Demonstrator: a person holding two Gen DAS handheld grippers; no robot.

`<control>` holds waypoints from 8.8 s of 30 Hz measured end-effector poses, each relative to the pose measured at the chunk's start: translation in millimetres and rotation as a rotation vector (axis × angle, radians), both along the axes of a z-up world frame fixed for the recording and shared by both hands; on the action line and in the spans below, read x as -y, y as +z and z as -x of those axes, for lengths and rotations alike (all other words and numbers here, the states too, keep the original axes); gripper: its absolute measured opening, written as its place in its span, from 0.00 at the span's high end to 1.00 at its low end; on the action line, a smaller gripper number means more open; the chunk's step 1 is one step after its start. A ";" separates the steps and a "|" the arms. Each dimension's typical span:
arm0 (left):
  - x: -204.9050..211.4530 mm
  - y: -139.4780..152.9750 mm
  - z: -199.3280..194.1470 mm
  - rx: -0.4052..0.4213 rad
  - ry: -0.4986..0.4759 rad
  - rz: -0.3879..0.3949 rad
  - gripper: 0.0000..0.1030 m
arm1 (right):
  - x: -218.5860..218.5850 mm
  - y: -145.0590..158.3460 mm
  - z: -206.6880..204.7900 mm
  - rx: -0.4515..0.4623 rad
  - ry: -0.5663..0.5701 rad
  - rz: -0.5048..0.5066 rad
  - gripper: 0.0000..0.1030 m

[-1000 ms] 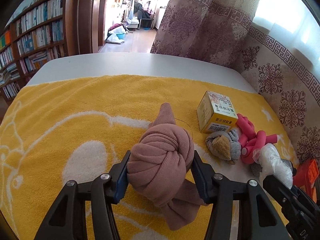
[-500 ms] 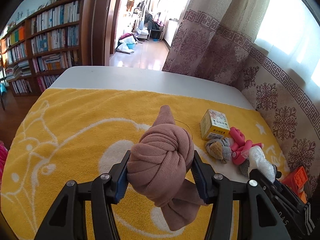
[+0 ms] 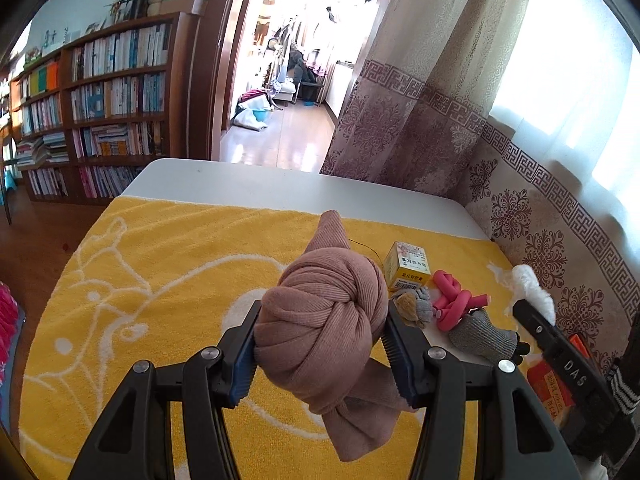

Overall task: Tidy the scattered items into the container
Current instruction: 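Carry the pink cloth and wrapped ball over the red box and open both tools, then withdraw both open tools from the red box back toward the pile, then reach the right tool to the grey knit sock and grasp it, then grasp the clear vial with the left tool while right tool holds the grey sock, then drop the grey sock into the red box with the right tool while left tool holds the vial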

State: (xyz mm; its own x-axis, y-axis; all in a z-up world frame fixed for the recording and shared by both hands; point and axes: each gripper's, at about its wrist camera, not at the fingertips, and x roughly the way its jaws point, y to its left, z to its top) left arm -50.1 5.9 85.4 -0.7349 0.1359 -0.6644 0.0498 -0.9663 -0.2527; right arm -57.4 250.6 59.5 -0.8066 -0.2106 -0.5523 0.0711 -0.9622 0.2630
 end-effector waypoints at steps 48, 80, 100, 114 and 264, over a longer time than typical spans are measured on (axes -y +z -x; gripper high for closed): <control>-350.0 13.1 -30.8 -0.013 -0.796 -0.027 0.44 | -229.1 7.6 -179.1 0.026 -0.393 -0.024 0.61; -294.8 7.7 -4.0 0.000 -0.664 -0.048 0.30 | -199.5 13.8 -181.9 -0.022 -0.370 -0.044 0.42; -66.7 -16.8 4.7 0.012 -0.265 -0.112 0.20 | -50.8 -9.2 -149.6 0.042 -0.014 -0.088 0.34; -0.1 -59.8 4.2 0.056 -0.117 -0.117 0.20 | -13.1 -52.8 -129.8 0.176 0.049 -0.111 0.34; -150.2 -36.1 -9.8 -0.050 -0.447 0.163 0.89 | -70.7 -3.9 -51.4 -0.043 -0.053 -0.020 0.56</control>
